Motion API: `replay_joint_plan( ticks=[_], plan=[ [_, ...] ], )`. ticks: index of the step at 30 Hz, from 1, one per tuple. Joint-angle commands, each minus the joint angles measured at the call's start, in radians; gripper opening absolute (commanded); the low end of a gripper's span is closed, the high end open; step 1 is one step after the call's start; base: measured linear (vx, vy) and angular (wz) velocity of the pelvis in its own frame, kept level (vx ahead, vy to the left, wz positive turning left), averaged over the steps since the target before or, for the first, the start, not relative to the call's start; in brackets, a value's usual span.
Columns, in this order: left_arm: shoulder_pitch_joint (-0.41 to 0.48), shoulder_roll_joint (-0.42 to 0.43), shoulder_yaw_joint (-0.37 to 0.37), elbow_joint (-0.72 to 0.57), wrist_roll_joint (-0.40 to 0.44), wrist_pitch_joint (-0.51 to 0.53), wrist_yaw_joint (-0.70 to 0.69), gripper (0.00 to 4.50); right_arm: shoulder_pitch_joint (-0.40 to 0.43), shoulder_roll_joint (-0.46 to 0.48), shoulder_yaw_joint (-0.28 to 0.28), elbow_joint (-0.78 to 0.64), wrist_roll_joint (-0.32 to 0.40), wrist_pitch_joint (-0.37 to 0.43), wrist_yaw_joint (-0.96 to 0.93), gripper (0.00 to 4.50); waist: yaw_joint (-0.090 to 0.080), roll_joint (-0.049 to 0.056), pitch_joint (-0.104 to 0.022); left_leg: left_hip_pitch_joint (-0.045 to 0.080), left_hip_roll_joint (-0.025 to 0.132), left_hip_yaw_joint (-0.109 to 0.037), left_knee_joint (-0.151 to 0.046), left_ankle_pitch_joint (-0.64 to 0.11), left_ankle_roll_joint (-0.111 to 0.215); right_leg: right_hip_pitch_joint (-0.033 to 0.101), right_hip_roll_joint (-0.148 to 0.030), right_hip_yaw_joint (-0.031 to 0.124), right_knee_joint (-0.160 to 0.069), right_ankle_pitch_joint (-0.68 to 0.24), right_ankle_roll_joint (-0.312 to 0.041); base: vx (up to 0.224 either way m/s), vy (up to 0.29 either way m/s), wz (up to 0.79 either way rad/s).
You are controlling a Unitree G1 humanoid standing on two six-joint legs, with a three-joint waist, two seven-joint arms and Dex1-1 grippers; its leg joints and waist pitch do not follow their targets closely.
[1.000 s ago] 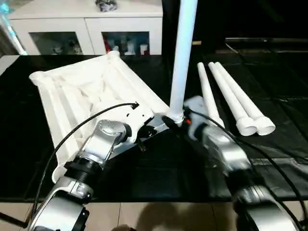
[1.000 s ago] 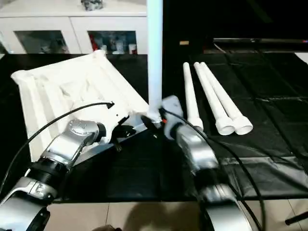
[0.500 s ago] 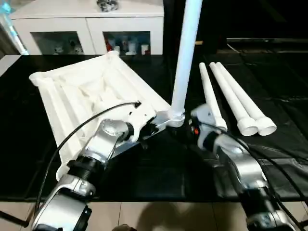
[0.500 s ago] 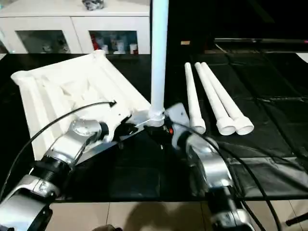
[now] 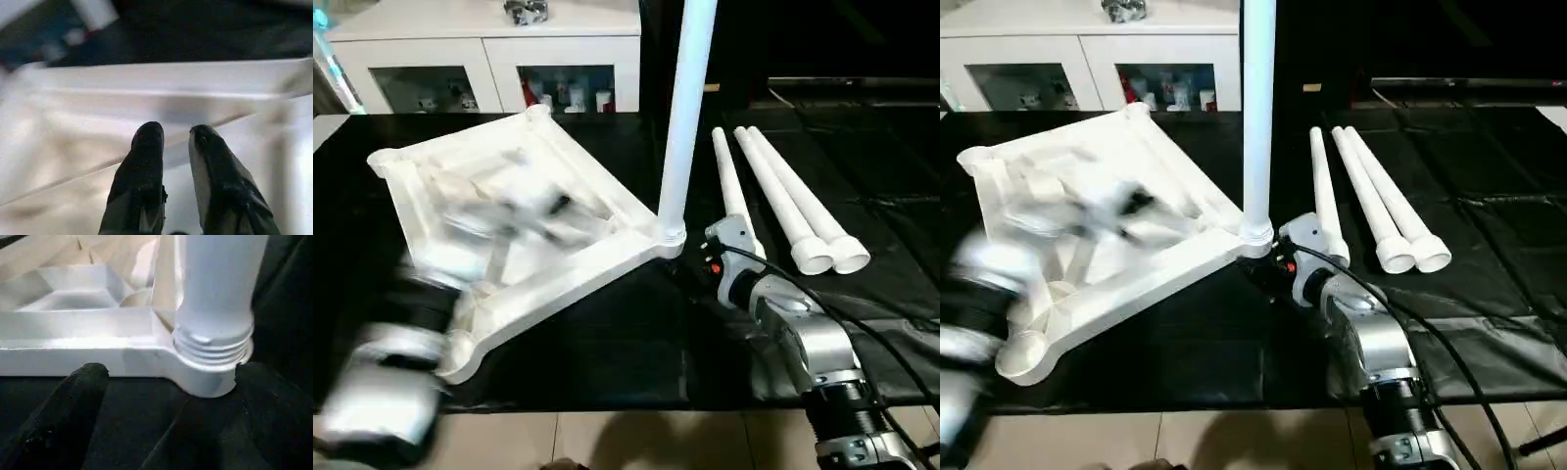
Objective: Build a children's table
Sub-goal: Rotate table base
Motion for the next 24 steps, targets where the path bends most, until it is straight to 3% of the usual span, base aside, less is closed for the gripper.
replay_joint_plan(
  ticks=[1,5,6,7,9,10,11,14,20,24],
  plan=[
    [-0.017,0.061,0.010,0.024,0.049,0.014,0.029,1.03,-0.016,0.018,-0.009,-0.017,0.037,0.011,0.005,4.50,0.003,0.003,-0.069,0.024,0.060,-0.036,-0.070,-0.215,0.007,0.048,-0.095,0.057,-0.074,-0.211,-0.166,0.000,0.000,0.00],
    [-0.018,0.173,-0.044,0.060,0.148,0.027,0.060,1.03,-0.022,-0.030,0.084,0.035,-0.092,-0.100,0.007,4.50,0.001,0.005,-0.066,0.025,0.060,-0.035,-0.073,-0.230,-0.019,0.043,-0.094,0.058,-0.073,-0.228,-0.149,0.000,0.000,0.00],
    [-0.020,0.186,-0.049,0.069,0.155,0.026,0.063,1.03,-0.026,-0.027,0.083,0.040,-0.090,-0.090,0.001,4.50,0.002,0.005,-0.066,0.026,0.059,-0.035,-0.073,-0.236,-0.020,0.043,-0.095,0.059,-0.075,-0.239,-0.146,0.000,0.000,0.00],
    [-0.021,0.197,-0.050,0.075,0.158,0.028,0.063,1.03,-0.029,-0.026,0.086,0.043,-0.090,-0.087,0.001,4.50,0.000,-0.002,-0.065,0.027,0.059,-0.034,-0.073,-0.242,-0.018,0.043,-0.096,0.060,-0.077,-0.252,-0.149,0.000,0.000,0.00],
    [-0.014,0.215,-0.052,0.079,0.155,0.033,0.038,1.03,-0.045,-0.034,0.131,0.060,-0.154,-0.121,-0.040,4.50,0.006,0.004,-0.066,0.028,0.061,-0.035,-0.073,-0.242,-0.022,0.041,-0.099,0.061,-0.076,-0.258,-0.154,0.000,0.000,0.00],
    [-0.013,0.217,-0.053,0.080,0.155,0.032,0.035,0.76,-0.047,-0.035,0.138,0.062,-0.164,-0.125,-0.046,4.50,0.008,0.002,-0.065,0.028,0.062,-0.036,-0.075,-0.236,-0.029,0.040,-0.098,0.060,-0.075,-0.253,-0.156,0.000,0.000,0.00],
    [-0.004,0.223,-0.068,0.089,0.163,0.029,0.017,0.69,-0.060,-0.029,0.153,0.072,-0.133,-0.068,0.008,4.50,0.008,0.003,-0.066,0.029,0.061,-0.035,-0.073,-0.243,-0.027,0.041,-0.100,0.062,-0.074,-0.245,-0.162,0.000,0.000,0.00],
    [0.016,0.239,-0.102,0.101,0.198,0.029,0.006,0.64,-0.078,-0.020,0.175,0.093,-0.124,-0.023,0.035,4.50,0.006,0.003,-0.064,0.026,0.063,-0.038,-0.076,-0.259,-0.022,0.043,-0.100,0.063,-0.074,-0.255,-0.160,0.000,0.000,0.00],
    [0.049,0.260,-0.155,0.115,0.257,0.057,0.004,0.06,-0.114,0.003,0.214,0.178,-0.165,-0.057,0.036,4.50,0.004,0.004,-0.070,0.025,0.063,-0.037,-0.072,-0.230,-0.024,0.044,-0.102,0.063,-0.068,-0.194,-0.181,0.000,0.000,0.00],
    [0.057,0.277,-0.170,0.096,0.274,0.077,-0.001,0.06,-0.132,0.018,0.215,0.203,-0.152,-0.074,0.043,4.50,0.003,0.004,-0.066,0.027,0.064,-0.037,-0.075,-0.250,-0.028,0.043,-0.102,0.063,-0.068,-0.202,-0.184,0.000,0.000,0.00]
  ],
)
